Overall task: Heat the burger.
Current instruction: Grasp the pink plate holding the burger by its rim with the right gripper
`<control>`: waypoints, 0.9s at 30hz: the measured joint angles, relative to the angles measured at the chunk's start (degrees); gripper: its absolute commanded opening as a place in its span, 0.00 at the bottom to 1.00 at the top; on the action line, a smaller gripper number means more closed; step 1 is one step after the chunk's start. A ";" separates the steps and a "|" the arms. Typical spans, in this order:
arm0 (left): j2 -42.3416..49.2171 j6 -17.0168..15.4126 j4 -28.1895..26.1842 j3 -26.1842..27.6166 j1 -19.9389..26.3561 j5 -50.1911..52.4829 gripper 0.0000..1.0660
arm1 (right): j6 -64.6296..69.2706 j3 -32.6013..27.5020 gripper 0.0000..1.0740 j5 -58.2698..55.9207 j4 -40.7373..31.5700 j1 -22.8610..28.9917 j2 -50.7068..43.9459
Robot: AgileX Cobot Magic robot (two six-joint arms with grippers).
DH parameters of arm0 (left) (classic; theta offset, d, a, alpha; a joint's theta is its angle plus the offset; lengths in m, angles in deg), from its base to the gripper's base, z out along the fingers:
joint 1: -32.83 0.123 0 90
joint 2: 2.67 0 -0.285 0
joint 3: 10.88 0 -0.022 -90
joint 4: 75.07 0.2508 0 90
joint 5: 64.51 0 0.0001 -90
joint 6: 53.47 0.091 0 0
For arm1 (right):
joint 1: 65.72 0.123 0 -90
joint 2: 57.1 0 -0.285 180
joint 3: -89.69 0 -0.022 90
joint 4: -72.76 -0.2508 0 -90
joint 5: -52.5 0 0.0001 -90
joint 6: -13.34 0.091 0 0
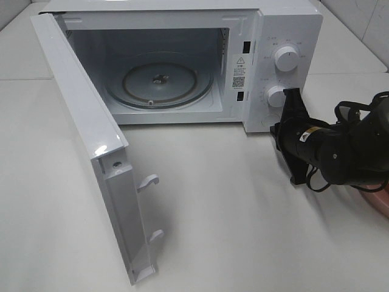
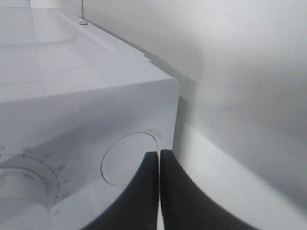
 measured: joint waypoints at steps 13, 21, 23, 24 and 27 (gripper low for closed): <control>0.00 0.00 0.00 0.00 0.00 0.00 0.94 | -6.59 -7.56 0.00 -3.50 3.04 0.00 -8.37; 0.00 0.00 0.00 0.00 0.00 0.00 0.94 | -26.47 -10.49 0.00 -19.88 3.04 0.00 -18.16; 0.00 0.00 0.00 0.00 0.00 0.00 0.94 | -33.58 -10.54 0.00 -26.81 2.92 0.00 -21.83; 0.00 0.00 0.00 0.00 0.00 0.00 0.94 | -42.00 -10.60 0.00 -32.20 1.78 0.00 -25.95; 0.00 0.00 0.00 0.00 0.00 0.00 0.94 | -57.58 -10.60 0.00 -39.59 -0.52 0.00 -31.23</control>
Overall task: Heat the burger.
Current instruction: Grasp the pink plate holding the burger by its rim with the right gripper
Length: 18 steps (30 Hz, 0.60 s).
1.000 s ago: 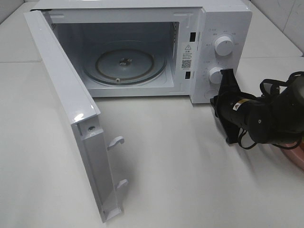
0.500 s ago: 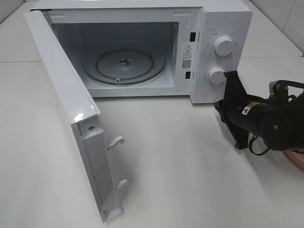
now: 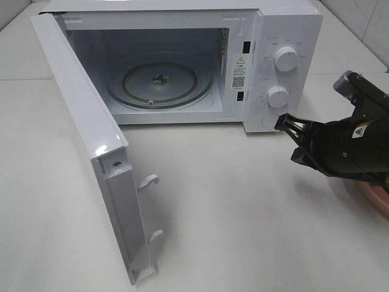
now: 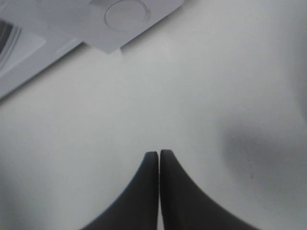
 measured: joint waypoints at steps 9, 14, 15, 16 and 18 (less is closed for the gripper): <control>0.00 0.00 0.00 0.00 0.00 0.00 0.94 | -35.92 1.15 0.00 -28.82 -1.38 -0.23 -8.25; 0.00 0.00 0.00 0.00 0.00 0.00 0.94 | -38.10 2.12 0.40 -37.41 1.66 -0.23 -8.37; 0.00 0.00 0.00 0.00 0.00 0.00 0.94 | -38.10 2.12 0.40 -37.41 1.66 -0.23 -8.37; 0.00 0.00 0.00 0.00 0.00 0.00 0.94 | -36.33 2.52 0.68 -37.53 2.92 -0.23 -8.37; 0.00 0.00 0.00 0.00 0.00 0.00 0.94 | -34.84 3.38 0.89 -37.70 4.18 -0.23 -8.42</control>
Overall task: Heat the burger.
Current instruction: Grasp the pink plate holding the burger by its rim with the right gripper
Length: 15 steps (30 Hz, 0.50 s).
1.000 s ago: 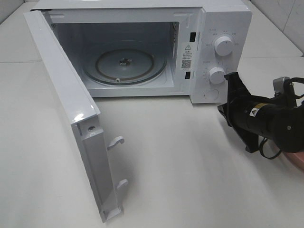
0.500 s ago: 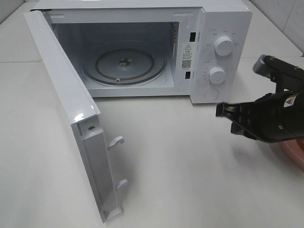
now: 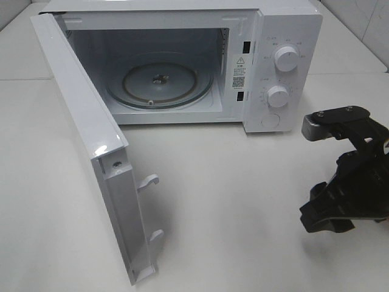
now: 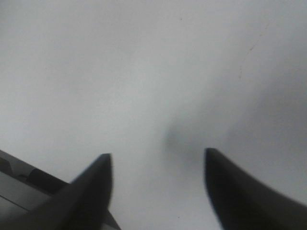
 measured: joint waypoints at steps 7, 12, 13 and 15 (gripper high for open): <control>0.00 0.00 0.00 0.00 0.00 0.00 0.94 | 0.80 3.44 0.92 -2.23 3.78 -0.17 -0.11; 0.00 0.00 0.00 0.00 0.00 0.00 0.94 | 0.80 5.84 0.92 -5.33 5.21 -0.86 3.04; 0.00 0.00 0.00 0.00 0.00 0.00 0.94 | 0.86 6.42 0.92 -5.84 5.33 -1.38 4.24; 0.00 0.00 0.00 0.00 0.00 0.00 0.94 | 0.86 7.51 0.92 -6.82 5.90 -2.81 6.59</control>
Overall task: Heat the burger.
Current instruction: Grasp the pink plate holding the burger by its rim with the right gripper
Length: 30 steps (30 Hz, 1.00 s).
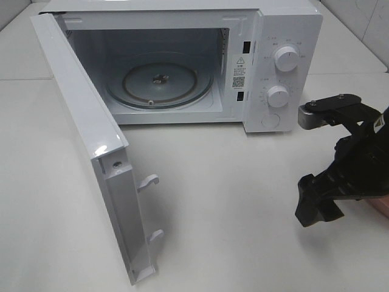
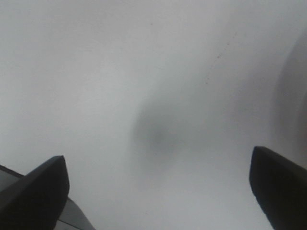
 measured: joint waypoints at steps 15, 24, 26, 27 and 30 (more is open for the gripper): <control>0.00 0.00 0.00 0.00 0.00 0.00 0.94 | -4.47 7.91 0.92 1.49 0.52 -15.18 13.01; 0.00 0.00 0.00 0.00 0.00 0.00 0.94 | -4.53 7.96 0.92 4.24 0.57 -17.25 16.73; 0.00 0.00 0.00 0.00 0.00 0.00 0.94 | -4.53 8.82 0.92 6.07 0.80 -17.36 18.39; 0.00 0.00 0.00 0.00 0.00 0.00 0.94 | -4.53 8.82 0.92 6.07 0.80 -17.36 18.39; 0.00 0.00 0.00 0.00 0.00 0.00 0.94 | -4.53 8.94 0.92 6.65 0.97 -17.36 20.57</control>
